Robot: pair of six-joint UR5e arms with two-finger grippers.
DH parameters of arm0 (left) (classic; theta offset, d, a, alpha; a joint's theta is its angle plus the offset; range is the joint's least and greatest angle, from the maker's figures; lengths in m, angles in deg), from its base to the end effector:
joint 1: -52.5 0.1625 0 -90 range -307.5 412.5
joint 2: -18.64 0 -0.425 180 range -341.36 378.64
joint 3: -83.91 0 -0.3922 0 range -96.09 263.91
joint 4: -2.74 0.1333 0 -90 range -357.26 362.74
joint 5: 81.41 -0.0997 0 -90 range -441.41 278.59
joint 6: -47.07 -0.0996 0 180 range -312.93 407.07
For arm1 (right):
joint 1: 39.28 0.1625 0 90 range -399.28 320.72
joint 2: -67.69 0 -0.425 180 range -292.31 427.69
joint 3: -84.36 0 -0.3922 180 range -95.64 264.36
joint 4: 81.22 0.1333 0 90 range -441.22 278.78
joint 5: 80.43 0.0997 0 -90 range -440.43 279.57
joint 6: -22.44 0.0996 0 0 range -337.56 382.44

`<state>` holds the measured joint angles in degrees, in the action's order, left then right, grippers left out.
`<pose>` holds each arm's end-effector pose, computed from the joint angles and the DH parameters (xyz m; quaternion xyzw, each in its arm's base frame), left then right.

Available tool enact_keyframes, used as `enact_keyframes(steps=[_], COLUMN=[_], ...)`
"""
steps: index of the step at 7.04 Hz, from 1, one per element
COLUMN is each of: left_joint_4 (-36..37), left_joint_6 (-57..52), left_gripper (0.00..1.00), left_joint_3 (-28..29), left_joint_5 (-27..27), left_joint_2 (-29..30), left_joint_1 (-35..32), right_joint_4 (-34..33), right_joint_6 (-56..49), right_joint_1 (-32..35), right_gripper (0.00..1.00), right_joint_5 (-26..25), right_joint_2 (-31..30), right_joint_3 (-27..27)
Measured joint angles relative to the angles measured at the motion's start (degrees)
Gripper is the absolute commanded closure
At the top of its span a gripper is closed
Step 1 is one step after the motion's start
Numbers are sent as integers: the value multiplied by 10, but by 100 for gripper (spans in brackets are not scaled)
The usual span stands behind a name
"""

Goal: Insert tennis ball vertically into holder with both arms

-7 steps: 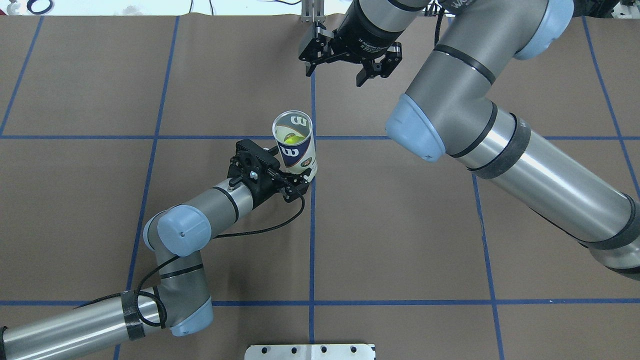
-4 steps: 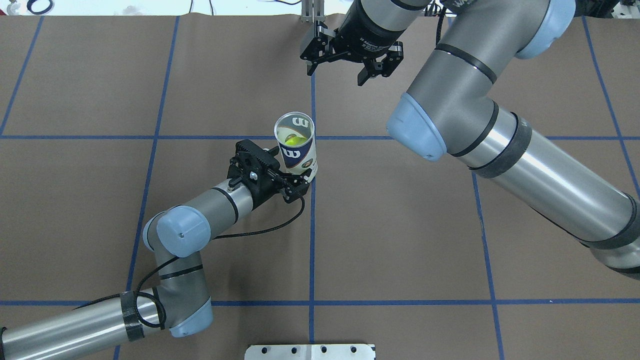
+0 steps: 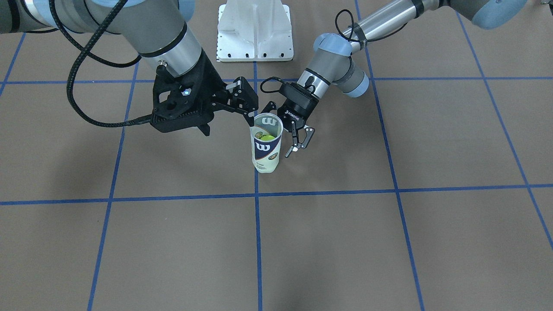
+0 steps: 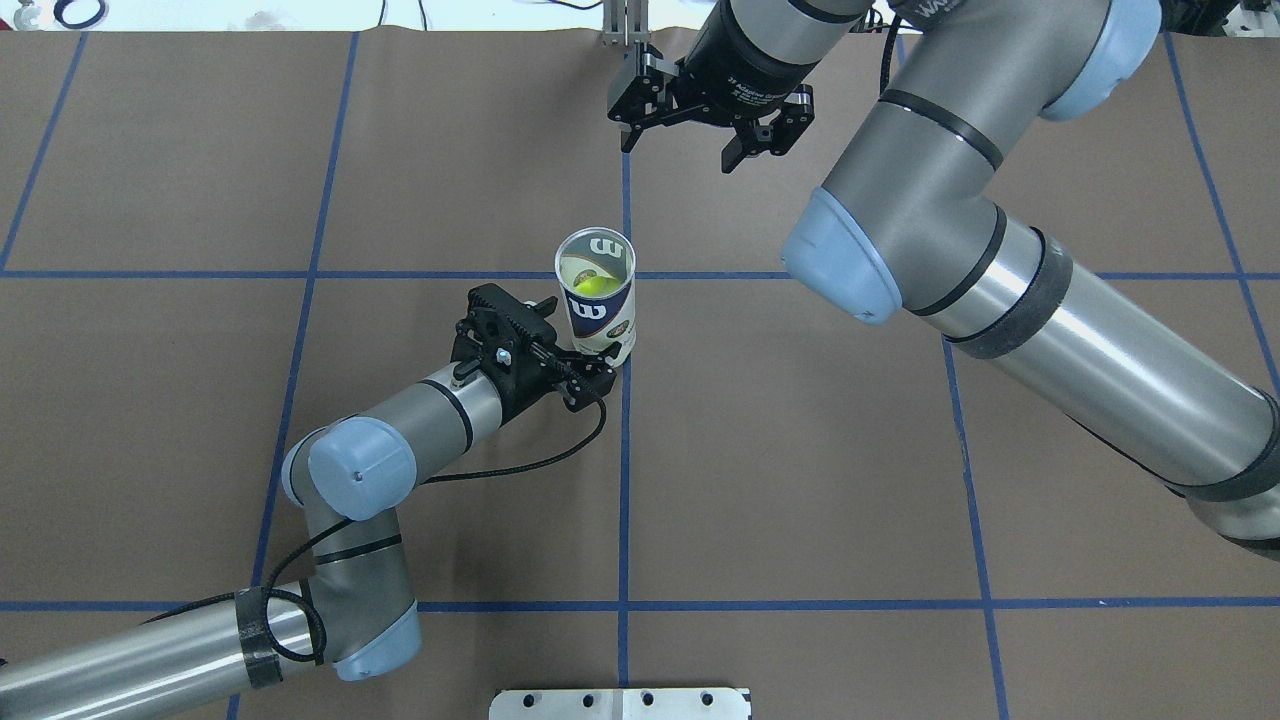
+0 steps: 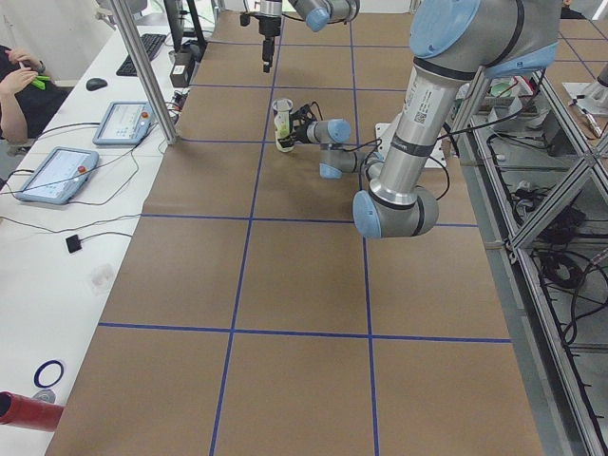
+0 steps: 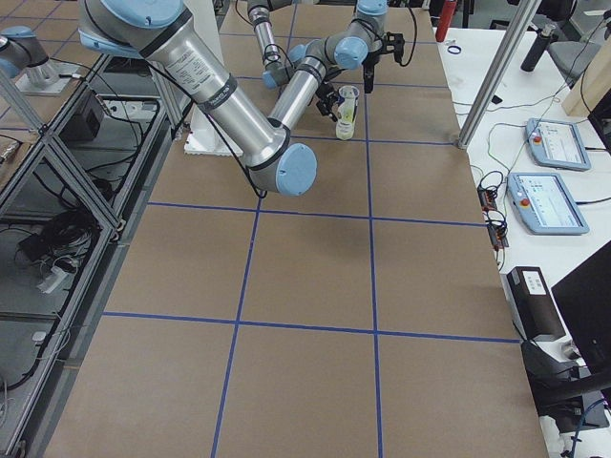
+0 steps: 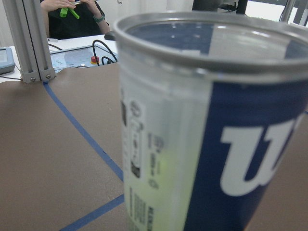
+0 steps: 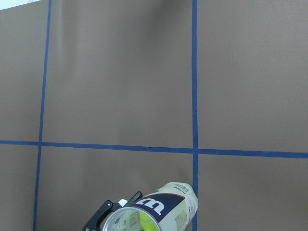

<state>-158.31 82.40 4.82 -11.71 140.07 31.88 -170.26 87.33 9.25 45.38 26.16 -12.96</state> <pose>0.5769 -0.3964 0.2854 0.5282 0.4836 0.0802 0.6933 -0.3814 -0.5449 0.0808 0.0545 -0.5241 0.0269 0.8495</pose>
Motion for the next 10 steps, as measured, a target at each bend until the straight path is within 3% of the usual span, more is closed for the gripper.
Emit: enact_keyframes(steps=[6,8,10], left_joint_4=[-19,-15,-11], left_joint_6=[0,0,0], left_gripper=[1,1,1], left_joint_3=[-67,-160,-206], left_joint_5=[5,78,198], left_joint_2=[-50,-137,-197], left_joint_1=[54,26,-65], right_joint_4=[-1,-3,-5], right_joint_6=[-2,-33,-100], right_joint_1=[16,62,112], right_gripper=[0,0,0], right_joint_5=[15,68,98], right_joint_2=[-10,-53,-122], right_joint_3=[-4,-28,-59])
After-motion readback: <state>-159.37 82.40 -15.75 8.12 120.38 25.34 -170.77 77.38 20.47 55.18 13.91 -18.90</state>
